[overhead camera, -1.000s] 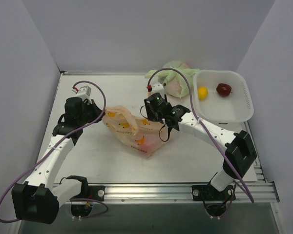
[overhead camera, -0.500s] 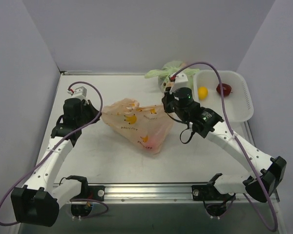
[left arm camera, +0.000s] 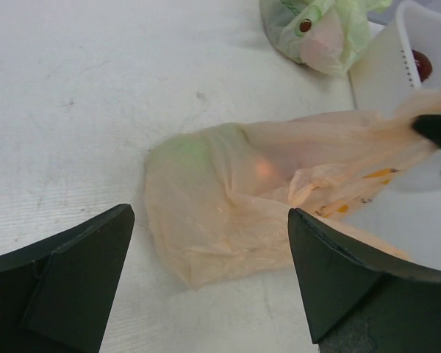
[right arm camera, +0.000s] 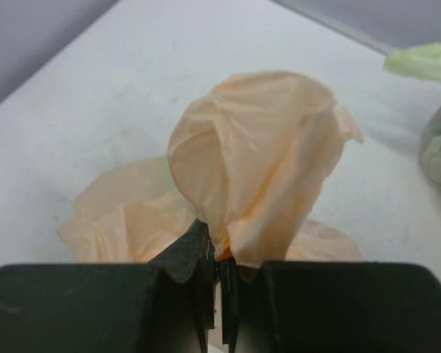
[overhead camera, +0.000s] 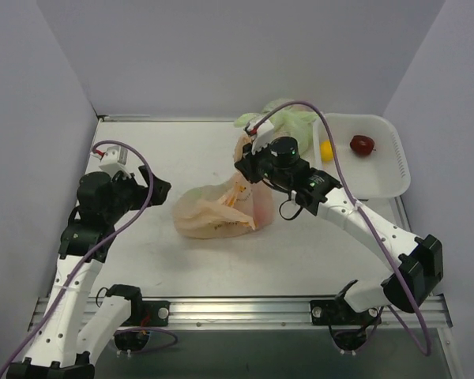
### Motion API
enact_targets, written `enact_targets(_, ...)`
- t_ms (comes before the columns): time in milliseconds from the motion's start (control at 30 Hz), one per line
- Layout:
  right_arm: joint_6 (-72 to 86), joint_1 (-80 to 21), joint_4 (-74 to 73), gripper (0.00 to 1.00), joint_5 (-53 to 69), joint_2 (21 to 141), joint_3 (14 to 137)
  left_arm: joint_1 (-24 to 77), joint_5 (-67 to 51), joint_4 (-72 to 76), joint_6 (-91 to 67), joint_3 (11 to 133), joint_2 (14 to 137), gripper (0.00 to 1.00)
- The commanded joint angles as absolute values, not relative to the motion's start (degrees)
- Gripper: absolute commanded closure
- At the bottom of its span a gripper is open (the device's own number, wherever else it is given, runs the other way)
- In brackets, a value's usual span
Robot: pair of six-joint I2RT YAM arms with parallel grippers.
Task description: Untie the knot of the plastic bag and take out the fruit
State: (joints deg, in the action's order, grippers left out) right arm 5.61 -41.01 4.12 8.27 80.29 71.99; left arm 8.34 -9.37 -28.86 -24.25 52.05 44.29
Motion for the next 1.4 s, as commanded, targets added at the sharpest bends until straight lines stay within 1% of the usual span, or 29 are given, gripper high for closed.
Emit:
enact_targets(0, 3.7, -41.3, 8.3, 1.0, 10.1, 76.3, 64.9, 10.2, -16.6, -31.1, -21.7, 56.9, 43.6, 0.03)
enact_targets(33, 4.0, -41.3, 8.3, 1.0, 8.7, 75.7, 63.3, 11.2, -16.7, -31.2, -21.6, 57.8, 43.9, 0.02)
enact_targets(100, 4.1, -41.6, 8.3, 1.0, 8.1, 74.2, 59.5, 16.2, -15.7, -31.1, -21.5, 58.9, 45.6, 0.03)
enact_targets(167, 3.7, -41.9, 8.3, 1.0, 7.0, 73.0, 57.7, 21.6, -10.6, -31.2, -21.8, 60.5, 47.5, 0.02)
enact_targets(200, 3.4, -42.2, 8.3, 1.0, 6.3, 72.4, 56.1, 27.2, -8.5, -31.2, -22.0, 61.2, 49.9, 0.03)
enact_targets(233, 3.3, -42.5, 8.3, 1.0, 5.7, 72.0, 55.3, 29.9, -6.4, -31.2, -22.1, 61.7, 51.2, 0.03)
enact_targets(267, 3.4, -42.8, 8.5, 1.0, 3.7, 70.8, 54.4, 32.4, -0.5, -31.3, -22.6, 62.8, 52.6, 0.02)
enact_targets(300, 3.5, -42.9, 8.8, 1.0, 2.6, 70.1, 52.7, 37.7, 2.9, -31.1, -23.0, 63.4, 55.5, 0.03)
enact_targets(367, 4.0, -43.2, 10.1, 1.0, -2.3, 67.6, 50.5, 41.7, 11.4, -30.7, -24.3, 64.2, 58.6, 0.03)
enact_targets(433, 6.0, -43.2, 11.4, 1.0, -5.9, 66.0, 47.1, 45.7, 16.0, -29.3, -26.4, 64.9, 62.9, 0.03)
enact_targets(500, 8.5, -43.2, 12.0, 1.0, -9.3, 63.6, 44.9, 47.2, 20.3, -28.5, -27.9, 65.3, 67.3, 0.03)
enact_targets(700, 11.7, -43.2, 13.3, 1.0, -11.3, 59.6, 38.3, 51.5, 26.8, -26.8, -32.3, 67.3, 77.8, 0.02)
enact_targets(900, 13.3, -43.2, 14.3, 1.0, -11.7, 57.0, 33.9, 53.7, 29.2, -25.8, -33.9, 67.0, 83.8, 0.03)
enact_targets(1033, 13.1, -43.0, 14.5, 1.0, -13.3, 55.6, 32.7, 53.7, 32.6, -29.7, -36.4, 65.0, 86.1, 0.03)
enact_targets(1067, 13.0, -42.9, 14.4, 1.0, -13.8, 54.9, 32.4, 53.5, 34.6, -30.1, -36.7, 64.0, 86.0, 0.04)
enact_targets(1200, 13.4, -42.1, 14.2, 1.0, -15.2, 52.3, 30.7, 52.7, 38.2, -30.7, -36.9, 59.3, 84.6, 0.31)
enact_targets(1233, 13.6, -41.9, 14.0, 1.0, -15.5, 51.7, 30.0, 51.6, 38.7, -31.0, -36.7, 58.9, 84.3, 0.48)
enact_targets(1300, 14.1, -41.0, 13.7, 1.0, -16.3, 50.0, 29.2, 49.8, 39.3, -31.1, -35.8, 58.4, 82.9, 0.6)
enact_targets(1333, 14.8, -40.7, 13.3, 1.0, -16.6, 49.6, 28.4, 47.7, 39.2, -31.2, -34.4, 58.5, 82.3, 0.7)
enact_targets(1367, 15.1, -40.0, 13.1, 1.0, -16.8, 48.4, 28.0, 46.4, 39.2, -31.1, -33.6, 58.6, 81.5, 0.78)
